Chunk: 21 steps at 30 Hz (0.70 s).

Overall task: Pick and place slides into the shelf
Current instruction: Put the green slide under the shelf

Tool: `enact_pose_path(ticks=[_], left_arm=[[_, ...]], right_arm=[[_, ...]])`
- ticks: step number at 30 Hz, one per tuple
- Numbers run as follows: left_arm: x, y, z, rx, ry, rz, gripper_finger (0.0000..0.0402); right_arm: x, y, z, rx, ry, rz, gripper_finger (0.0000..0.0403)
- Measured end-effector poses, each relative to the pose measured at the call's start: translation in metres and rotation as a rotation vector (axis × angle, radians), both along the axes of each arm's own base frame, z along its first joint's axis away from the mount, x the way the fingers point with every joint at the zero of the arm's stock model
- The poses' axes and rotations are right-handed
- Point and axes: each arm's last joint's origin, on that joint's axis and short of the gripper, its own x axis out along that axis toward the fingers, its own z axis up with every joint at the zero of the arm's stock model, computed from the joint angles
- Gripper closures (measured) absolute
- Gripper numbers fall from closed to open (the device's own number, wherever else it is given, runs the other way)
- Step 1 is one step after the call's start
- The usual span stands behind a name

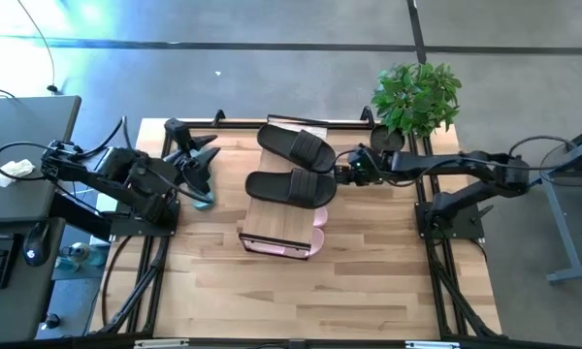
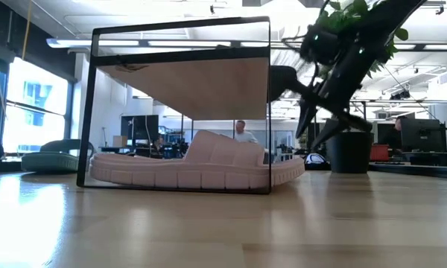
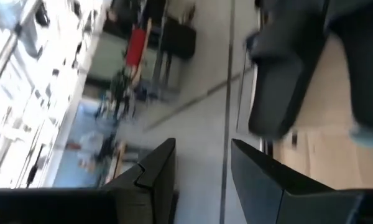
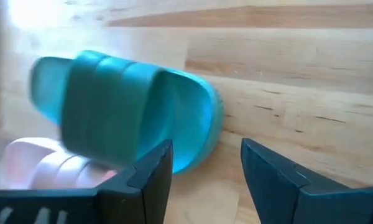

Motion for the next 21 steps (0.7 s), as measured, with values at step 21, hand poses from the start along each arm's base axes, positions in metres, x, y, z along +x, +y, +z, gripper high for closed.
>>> enact_pose_path(ticks=[21], left_arm=[[0.025, 0.061, -0.089, -0.467, 0.38, 0.649, 0.0264]], right_arm=[[-0.045, 0.049, 0.082, -0.2, -0.294, 0.185, 0.0224]])
